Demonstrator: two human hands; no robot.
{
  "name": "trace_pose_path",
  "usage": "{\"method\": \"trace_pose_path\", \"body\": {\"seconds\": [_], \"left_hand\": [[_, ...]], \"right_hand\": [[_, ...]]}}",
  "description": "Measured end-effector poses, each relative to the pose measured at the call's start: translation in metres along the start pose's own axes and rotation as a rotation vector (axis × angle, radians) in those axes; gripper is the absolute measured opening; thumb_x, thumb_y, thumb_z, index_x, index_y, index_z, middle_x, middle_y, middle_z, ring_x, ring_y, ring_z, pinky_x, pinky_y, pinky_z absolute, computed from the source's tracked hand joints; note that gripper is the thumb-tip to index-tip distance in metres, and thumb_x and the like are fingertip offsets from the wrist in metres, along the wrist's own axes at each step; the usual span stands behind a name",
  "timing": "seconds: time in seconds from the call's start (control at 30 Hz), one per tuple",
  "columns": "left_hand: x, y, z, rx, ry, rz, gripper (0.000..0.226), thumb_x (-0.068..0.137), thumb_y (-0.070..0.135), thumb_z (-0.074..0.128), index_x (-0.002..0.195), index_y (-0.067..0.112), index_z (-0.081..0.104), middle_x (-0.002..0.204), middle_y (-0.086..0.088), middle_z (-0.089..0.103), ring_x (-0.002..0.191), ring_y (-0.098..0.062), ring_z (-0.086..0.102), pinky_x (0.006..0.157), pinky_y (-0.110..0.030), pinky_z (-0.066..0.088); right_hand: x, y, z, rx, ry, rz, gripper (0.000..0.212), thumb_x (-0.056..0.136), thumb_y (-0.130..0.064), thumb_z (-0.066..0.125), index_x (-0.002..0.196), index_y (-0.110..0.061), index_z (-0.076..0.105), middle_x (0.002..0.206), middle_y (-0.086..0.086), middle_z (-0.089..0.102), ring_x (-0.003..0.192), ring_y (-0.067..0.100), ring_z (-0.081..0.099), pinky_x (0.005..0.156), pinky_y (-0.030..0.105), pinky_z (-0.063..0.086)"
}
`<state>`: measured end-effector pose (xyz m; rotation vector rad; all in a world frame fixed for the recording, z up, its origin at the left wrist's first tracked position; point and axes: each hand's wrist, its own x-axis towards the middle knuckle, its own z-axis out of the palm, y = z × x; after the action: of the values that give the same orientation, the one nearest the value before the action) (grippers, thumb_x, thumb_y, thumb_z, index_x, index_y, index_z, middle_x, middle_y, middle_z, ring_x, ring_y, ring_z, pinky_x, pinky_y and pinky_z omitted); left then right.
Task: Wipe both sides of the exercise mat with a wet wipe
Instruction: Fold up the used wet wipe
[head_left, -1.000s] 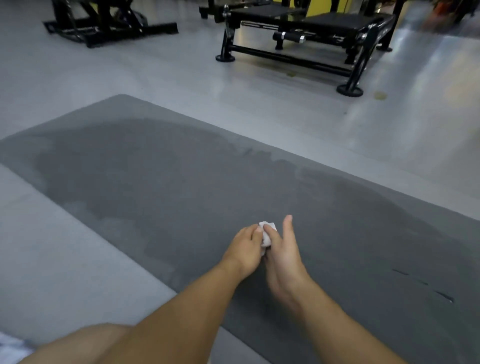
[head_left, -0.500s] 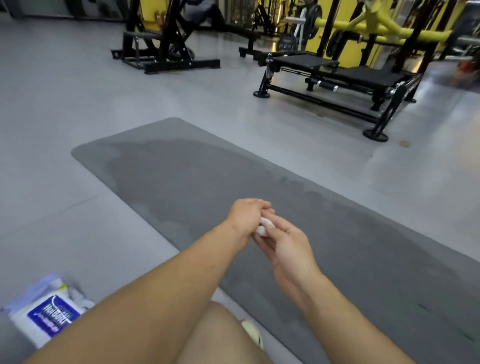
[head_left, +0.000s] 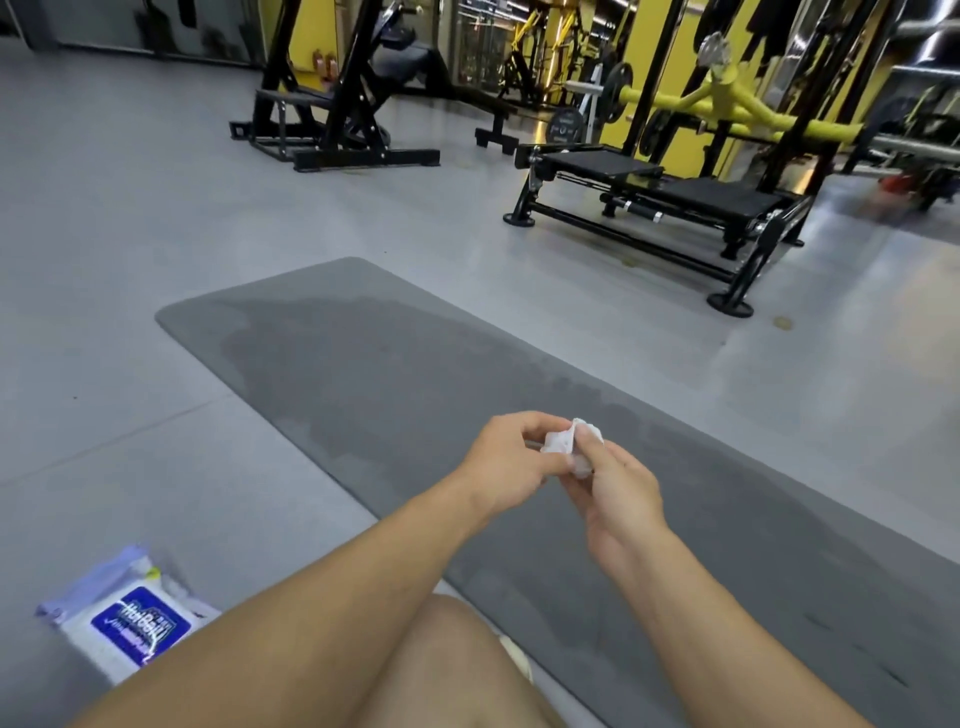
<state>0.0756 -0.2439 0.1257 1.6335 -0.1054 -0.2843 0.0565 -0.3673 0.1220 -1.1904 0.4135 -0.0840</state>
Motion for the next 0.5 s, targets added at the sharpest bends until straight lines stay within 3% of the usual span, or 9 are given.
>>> {"method": "trace_pose_path", "body": {"seconds": [0.1,0.2,0.33,0.43,0.5], "left_hand": [[-0.001,0.003,-0.002,0.055,0.082,0.062,0.033,0.082,0.016,0.084,0.112,0.024,0.072,0.109,0.01,0.073,0.099,-0.012,0.072,0.096,-0.037,0.057],[-0.003,0.006,-0.012,0.006,0.201,0.096,0.023,0.087,0.013,0.077,0.108,0.023,0.075,0.106,0.002,0.075,0.098,-0.018,0.073,0.095,-0.04,0.058],[-0.014,0.013,-0.034,-0.157,0.26,0.113,0.017,0.095,0.007,0.068,0.107,0.013,0.078,0.1,-0.008,0.078,0.098,-0.02,0.074,0.083,-0.025,0.06],[-0.027,0.018,-0.053,-0.191,0.299,0.118,0.019,0.096,0.004,0.064,0.106,0.011,0.079,0.096,-0.004,0.077,0.085,-0.006,0.071,0.073,-0.017,0.056],[-0.036,0.023,-0.07,-0.185,0.349,0.123,0.019,0.097,0.005,0.063,0.106,0.011,0.078,0.097,-0.005,0.077,0.085,-0.006,0.07,0.071,-0.017,0.056]], "right_hand": [[-0.009,-0.01,0.011,0.067,-0.063,0.054,0.034,0.106,-0.027,0.053,0.109,0.001,0.072,0.102,0.016,0.077,0.097,0.024,0.075,0.088,0.03,0.057],[-0.019,-0.019,0.02,0.149,-0.142,0.085,0.036,0.109,-0.021,0.042,0.109,0.001,0.071,0.103,0.017,0.077,0.101,0.025,0.074,0.096,0.034,0.054],[-0.027,-0.022,0.039,-0.017,-0.314,0.011,0.024,0.1,-0.013,0.059,0.116,0.0,0.072,0.112,0.013,0.076,0.111,0.022,0.071,0.1,0.031,0.052],[-0.031,-0.022,0.059,-0.05,-0.303,-0.046,0.024,0.097,-0.007,0.063,0.121,-0.006,0.067,0.112,0.011,0.076,0.108,0.021,0.072,0.095,0.031,0.056],[-0.038,-0.022,0.079,-0.083,-0.331,-0.077,0.026,0.096,-0.005,0.065,0.121,-0.011,0.067,0.112,0.01,0.076,0.106,0.022,0.073,0.09,0.031,0.057]]}}
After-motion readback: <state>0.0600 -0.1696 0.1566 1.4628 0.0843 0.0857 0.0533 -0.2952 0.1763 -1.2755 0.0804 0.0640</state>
